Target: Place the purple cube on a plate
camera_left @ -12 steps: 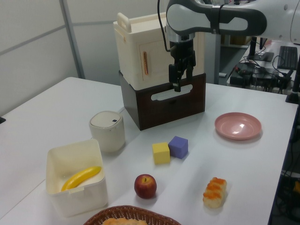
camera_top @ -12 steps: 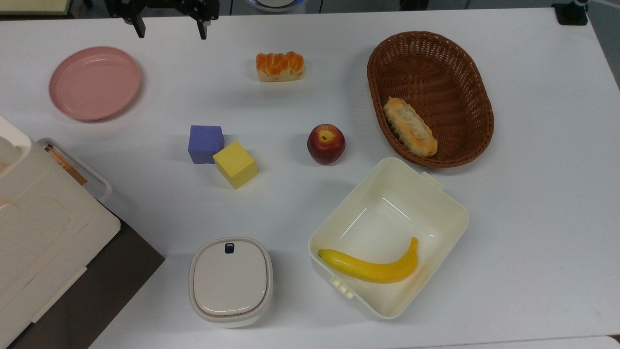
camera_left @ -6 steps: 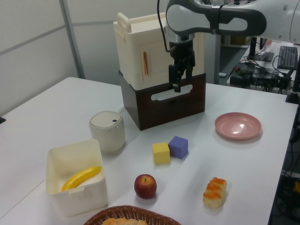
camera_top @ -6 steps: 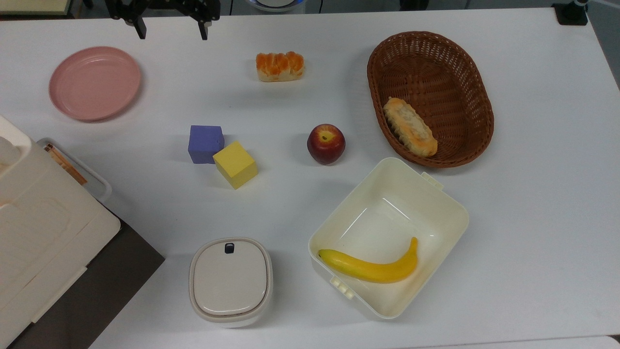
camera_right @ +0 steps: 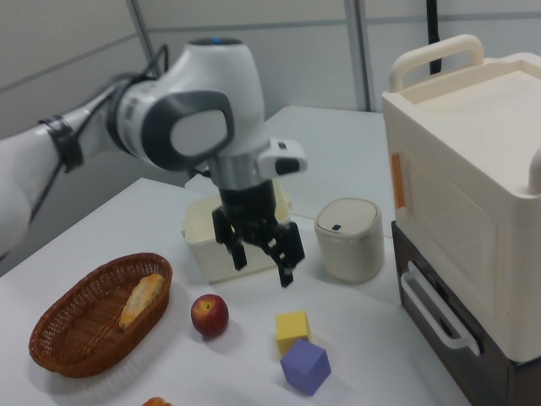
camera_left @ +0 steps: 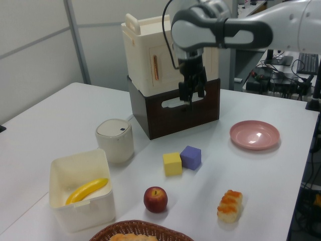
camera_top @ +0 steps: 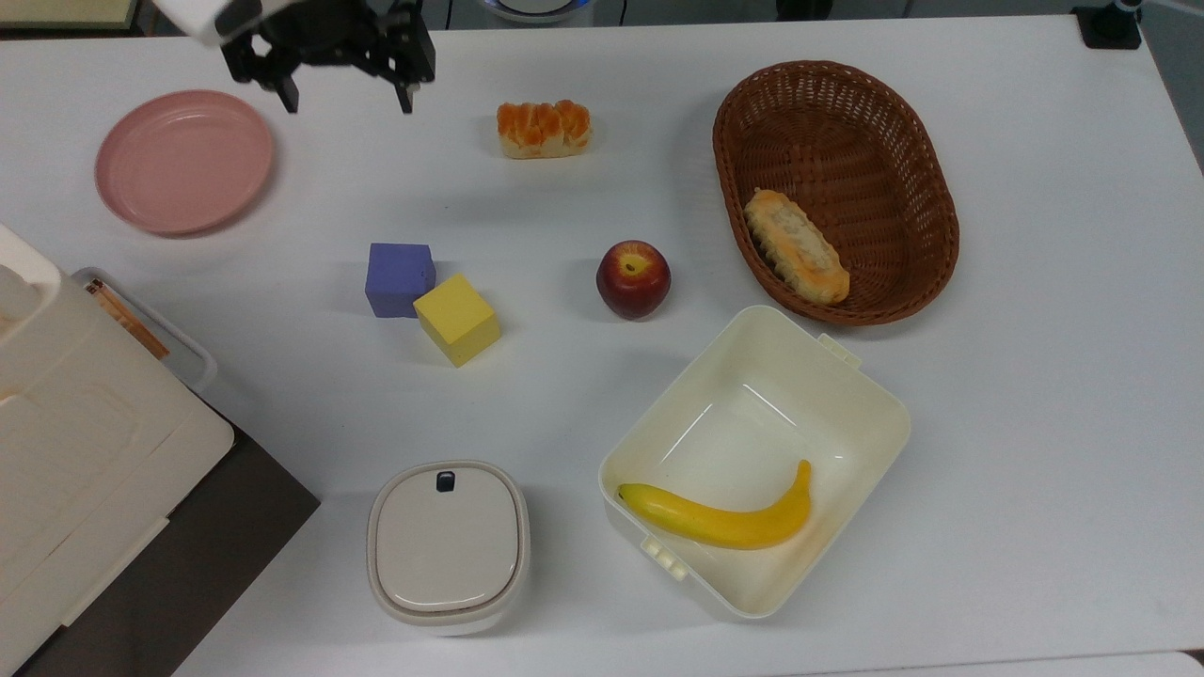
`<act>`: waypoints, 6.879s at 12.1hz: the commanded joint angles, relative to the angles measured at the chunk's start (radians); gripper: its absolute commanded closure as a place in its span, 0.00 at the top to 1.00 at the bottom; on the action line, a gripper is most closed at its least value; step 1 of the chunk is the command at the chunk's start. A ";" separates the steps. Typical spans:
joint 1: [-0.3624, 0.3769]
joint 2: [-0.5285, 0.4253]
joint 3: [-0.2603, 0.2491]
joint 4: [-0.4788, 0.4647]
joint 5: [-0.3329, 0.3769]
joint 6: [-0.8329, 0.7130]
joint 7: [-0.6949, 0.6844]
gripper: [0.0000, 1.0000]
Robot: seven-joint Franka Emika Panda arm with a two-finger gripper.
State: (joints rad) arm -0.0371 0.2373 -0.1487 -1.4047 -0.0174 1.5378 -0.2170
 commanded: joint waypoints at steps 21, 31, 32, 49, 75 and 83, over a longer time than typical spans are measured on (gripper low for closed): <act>0.002 0.229 0.001 -0.243 -0.072 0.410 -0.016 1.00; -0.020 0.197 -0.002 -0.231 -0.101 0.406 -0.019 0.42; -0.020 0.179 -0.008 -0.231 -0.101 0.403 -0.018 0.42; -0.262 -0.083 -0.092 -0.468 -0.110 0.343 -0.321 0.43; -0.018 -0.053 -0.008 -0.079 0.022 0.058 -0.147 1.00; -0.093 -0.082 0.115 -0.066 0.004 0.066 -0.054 1.00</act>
State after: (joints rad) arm -0.1035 0.1624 -0.0476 -1.4699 -0.0097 1.5823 -0.2814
